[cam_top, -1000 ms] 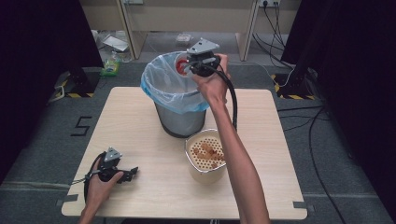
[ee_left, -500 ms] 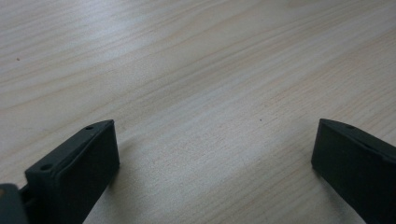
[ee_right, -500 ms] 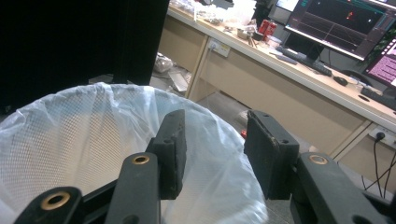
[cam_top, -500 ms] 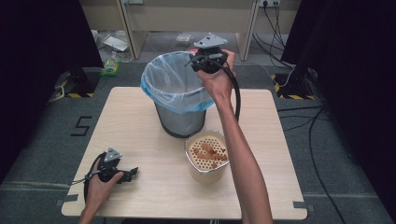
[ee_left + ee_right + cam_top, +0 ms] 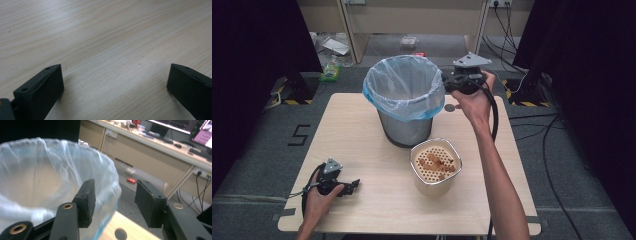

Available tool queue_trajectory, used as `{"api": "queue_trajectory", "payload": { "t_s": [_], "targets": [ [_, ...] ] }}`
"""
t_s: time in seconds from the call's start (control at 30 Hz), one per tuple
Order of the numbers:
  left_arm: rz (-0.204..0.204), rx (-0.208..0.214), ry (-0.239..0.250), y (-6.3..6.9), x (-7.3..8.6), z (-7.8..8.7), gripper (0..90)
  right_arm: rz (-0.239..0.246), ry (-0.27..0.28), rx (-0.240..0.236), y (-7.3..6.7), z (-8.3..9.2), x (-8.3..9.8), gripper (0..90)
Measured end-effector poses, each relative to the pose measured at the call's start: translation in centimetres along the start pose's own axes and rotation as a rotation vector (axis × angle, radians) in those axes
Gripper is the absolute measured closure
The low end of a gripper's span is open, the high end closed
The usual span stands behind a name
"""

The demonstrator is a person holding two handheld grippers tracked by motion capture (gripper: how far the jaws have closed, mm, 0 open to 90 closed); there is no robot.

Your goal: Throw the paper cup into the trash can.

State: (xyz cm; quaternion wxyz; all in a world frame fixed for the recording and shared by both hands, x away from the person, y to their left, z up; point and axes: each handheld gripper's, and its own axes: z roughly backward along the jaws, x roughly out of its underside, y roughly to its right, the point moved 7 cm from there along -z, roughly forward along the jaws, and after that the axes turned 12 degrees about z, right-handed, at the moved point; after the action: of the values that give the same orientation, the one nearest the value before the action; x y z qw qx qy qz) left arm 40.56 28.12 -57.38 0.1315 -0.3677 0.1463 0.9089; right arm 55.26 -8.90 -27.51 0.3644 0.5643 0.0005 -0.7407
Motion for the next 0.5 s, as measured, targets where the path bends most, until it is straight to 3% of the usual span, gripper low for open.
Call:
{"api": "queue_trajectory", "payload": {
  "t_s": [0.5],
  "targets": [
    [-0.001,0.0,0.0,0.0,0.0,0.0,0.0,-0.079,-0.063,0.015,0.7,3.4,8.8,41.2]
  ]
}}
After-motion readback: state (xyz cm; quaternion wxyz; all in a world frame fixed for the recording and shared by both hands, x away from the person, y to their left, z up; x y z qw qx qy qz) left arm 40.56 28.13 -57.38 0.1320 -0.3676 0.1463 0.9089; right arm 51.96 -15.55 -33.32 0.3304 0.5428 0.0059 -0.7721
